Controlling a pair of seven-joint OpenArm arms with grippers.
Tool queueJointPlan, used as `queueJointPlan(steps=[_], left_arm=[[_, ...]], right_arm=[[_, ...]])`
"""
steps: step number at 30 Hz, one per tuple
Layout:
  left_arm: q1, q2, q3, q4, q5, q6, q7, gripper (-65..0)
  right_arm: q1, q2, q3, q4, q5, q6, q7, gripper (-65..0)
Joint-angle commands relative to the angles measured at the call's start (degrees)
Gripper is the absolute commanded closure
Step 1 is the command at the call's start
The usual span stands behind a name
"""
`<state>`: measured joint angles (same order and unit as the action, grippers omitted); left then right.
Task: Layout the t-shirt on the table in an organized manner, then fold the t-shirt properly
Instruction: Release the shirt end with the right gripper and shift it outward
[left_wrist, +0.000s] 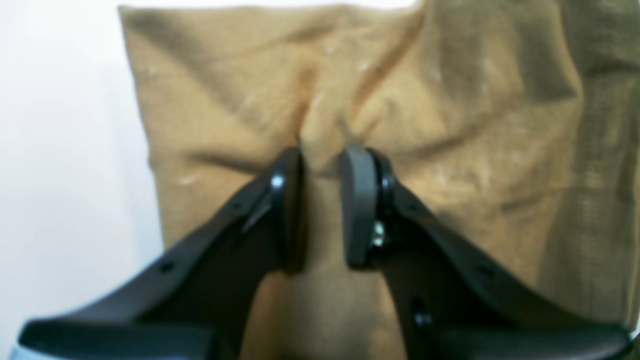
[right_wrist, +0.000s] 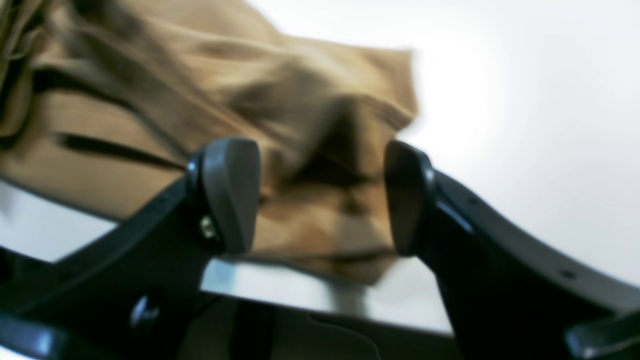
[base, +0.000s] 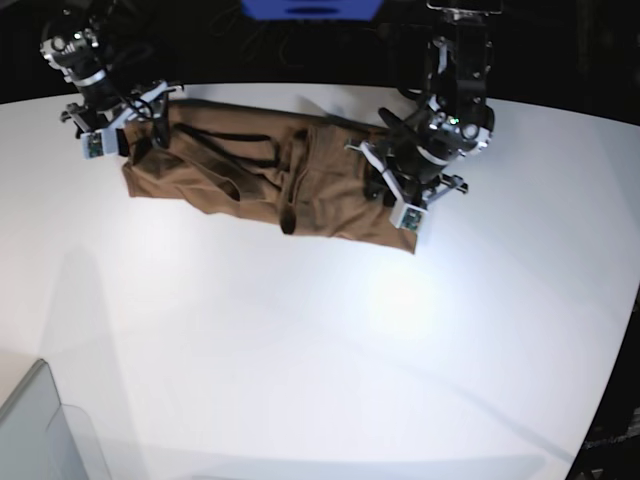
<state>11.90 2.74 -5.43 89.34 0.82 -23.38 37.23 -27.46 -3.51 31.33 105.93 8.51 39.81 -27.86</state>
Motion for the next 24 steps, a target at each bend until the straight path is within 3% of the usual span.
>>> queueJointPlan(steps=[1,13,20,24], left_arm=[[1.6,0.0,0.2,-0.8,2.0,-0.2,6.7,-14.9],[1.6,-0.1,0.2,-0.8,2.0,-0.1,7.0,-14.9],[1.6,0.1,0.2,-0.8,2.0,-0.1,7.0,-14.9],[1.6,0.1,0.2,-0.8,2.0,0.0,7.0,-14.9]], right_arm=[[0.4,0.3,1.1,0.8,0.8,0.2,1.4,-40.0],[9.1,0.7,7.2,-10.2,0.8,0.2,1.4,-40.1],[9.3,0.7,7.6,-9.0,0.8,0.2,1.4,-39.8],[8.4,0.6,13.4,-8.1,0.8,0.2,1.4,-39.8]])
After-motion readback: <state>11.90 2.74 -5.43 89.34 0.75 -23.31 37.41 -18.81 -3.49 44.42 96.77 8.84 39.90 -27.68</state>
